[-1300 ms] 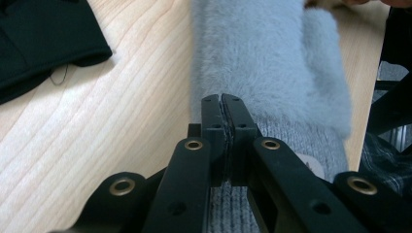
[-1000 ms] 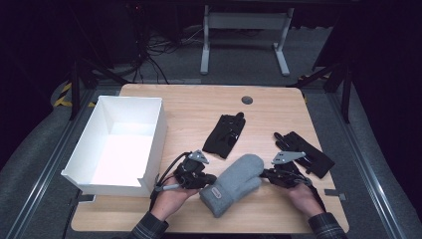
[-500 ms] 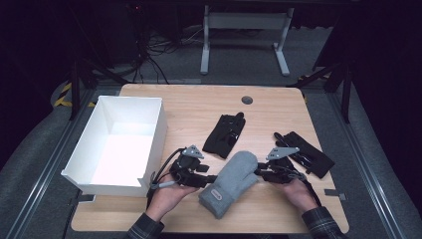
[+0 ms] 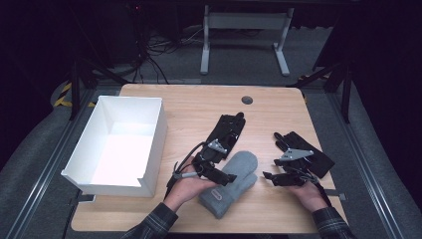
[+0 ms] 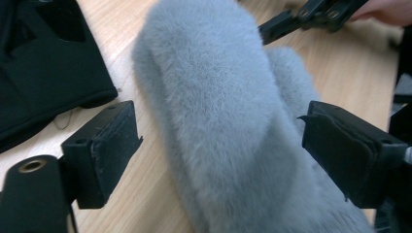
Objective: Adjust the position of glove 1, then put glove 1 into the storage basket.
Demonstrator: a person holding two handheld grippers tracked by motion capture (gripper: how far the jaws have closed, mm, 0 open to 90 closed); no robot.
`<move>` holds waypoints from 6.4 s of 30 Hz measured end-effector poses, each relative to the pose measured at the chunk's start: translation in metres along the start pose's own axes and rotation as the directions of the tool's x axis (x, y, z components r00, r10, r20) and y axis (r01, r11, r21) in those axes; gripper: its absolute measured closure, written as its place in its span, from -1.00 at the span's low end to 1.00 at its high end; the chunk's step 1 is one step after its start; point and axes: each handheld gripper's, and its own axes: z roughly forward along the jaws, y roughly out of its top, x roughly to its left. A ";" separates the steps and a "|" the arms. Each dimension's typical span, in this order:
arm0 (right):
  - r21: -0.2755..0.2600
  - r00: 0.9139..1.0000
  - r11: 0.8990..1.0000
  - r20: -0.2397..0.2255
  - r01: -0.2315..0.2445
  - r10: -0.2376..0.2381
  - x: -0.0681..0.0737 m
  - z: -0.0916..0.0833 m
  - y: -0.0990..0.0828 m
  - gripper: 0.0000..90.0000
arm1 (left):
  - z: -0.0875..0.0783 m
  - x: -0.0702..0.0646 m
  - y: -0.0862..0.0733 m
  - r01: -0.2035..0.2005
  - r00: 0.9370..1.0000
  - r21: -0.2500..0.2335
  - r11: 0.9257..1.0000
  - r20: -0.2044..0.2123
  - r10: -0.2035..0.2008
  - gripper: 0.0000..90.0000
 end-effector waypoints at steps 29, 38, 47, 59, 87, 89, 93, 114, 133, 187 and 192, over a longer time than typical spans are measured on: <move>-0.015 1.000 1.000 0.003 0.026 -0.026 0.002 0.001 -0.009 -0.65 | 0.035 0.003 -0.011 -0.001 0.994 0.130 0.991 0.107 -0.013 0.03; -0.043 1.000 0.999 0.006 0.023 -0.023 0.002 0.001 -0.013 -0.68 | 0.032 -0.001 -0.008 -0.010 0.995 0.143 0.990 0.103 -0.004 0.52; -0.055 1.000 0.998 0.006 0.021 -0.021 0.002 0.001 -0.014 -0.68 | 0.023 -0.001 -0.006 0.003 0.993 0.120 0.993 0.117 -0.017 0.60; -0.054 1.000 0.998 0.006 0.020 -0.020 0.002 0.001 -0.014 -0.68 | 0.001 -0.006 0.002 -0.011 0.994 0.081 0.997 0.106 0.002 0.60; -0.054 1.000 0.998 0.007 0.019 -0.019 0.002 0.002 -0.014 -0.69 | -0.097 0.000 0.048 -0.022 1.000 -0.035 0.999 0.003 0.022 0.60; -0.054 1.000 0.998 0.007 0.019 -0.019 0.002 0.002 -0.014 -0.69 | -0.106 0.002 0.050 -0.018 1.000 -0.043 0.999 -0.001 0.018 0.60; -0.054 1.000 0.998 0.007 0.018 -0.018 0.002 0.002 -0.014 -0.69 | -0.128 0.010 0.055 -0.008 1.000 -0.058 0.998 -0.008 0.007 0.59; -0.054 1.000 0.998 0.008 0.018 -0.018 0.002 0.002 -0.014 -0.69 | -0.217 0.045 0.038 0.078 0.989 -0.118 0.990 -0.114 -0.092 0.59; -0.054 1.000 0.998 0.009 0.017 -0.017 0.002 0.002 -0.014 -0.69 | -0.272 0.084 -0.016 0.214 0.941 -0.186 0.959 -0.223 -0.254 0.59; -0.055 1.000 0.998 0.017 0.016 -0.015 0.001 0.002 -0.013 -0.70 | -0.179 0.184 -0.133 0.558 0.764 -0.049 0.828 -0.359 -0.536 0.01; -0.054 1.000 0.998 0.017 0.015 -0.015 0.001 0.002 -0.013 -0.70 | -0.187 0.179 -0.126 0.530 0.764 -0.067 0.845 -0.394 -0.511 -0.30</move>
